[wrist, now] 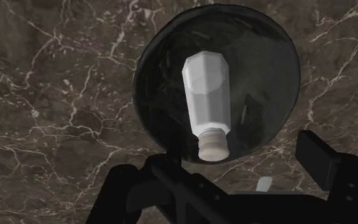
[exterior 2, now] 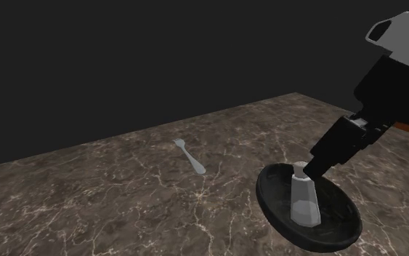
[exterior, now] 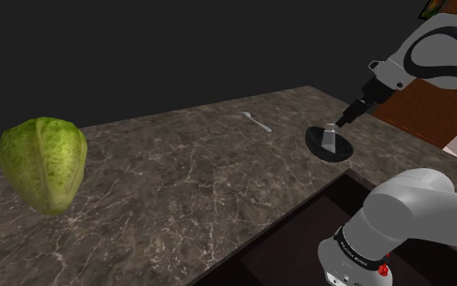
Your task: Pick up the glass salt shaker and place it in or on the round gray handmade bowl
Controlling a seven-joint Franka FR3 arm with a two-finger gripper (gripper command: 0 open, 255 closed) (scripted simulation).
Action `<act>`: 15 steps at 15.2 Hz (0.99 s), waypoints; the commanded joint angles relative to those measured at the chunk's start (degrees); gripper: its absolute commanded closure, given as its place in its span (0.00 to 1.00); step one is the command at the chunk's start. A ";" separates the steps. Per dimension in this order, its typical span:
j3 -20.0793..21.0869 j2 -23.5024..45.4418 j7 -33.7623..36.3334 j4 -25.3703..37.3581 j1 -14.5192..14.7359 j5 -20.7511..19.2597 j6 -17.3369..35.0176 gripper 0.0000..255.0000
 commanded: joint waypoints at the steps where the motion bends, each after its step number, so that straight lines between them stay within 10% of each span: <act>1: 0.00 0.00 0.00 0.00 0.00 0.00 0.00 0.00; 15: 1.33 -0.13 -0.22 7.19 0.38 1.20 -7.24 0.00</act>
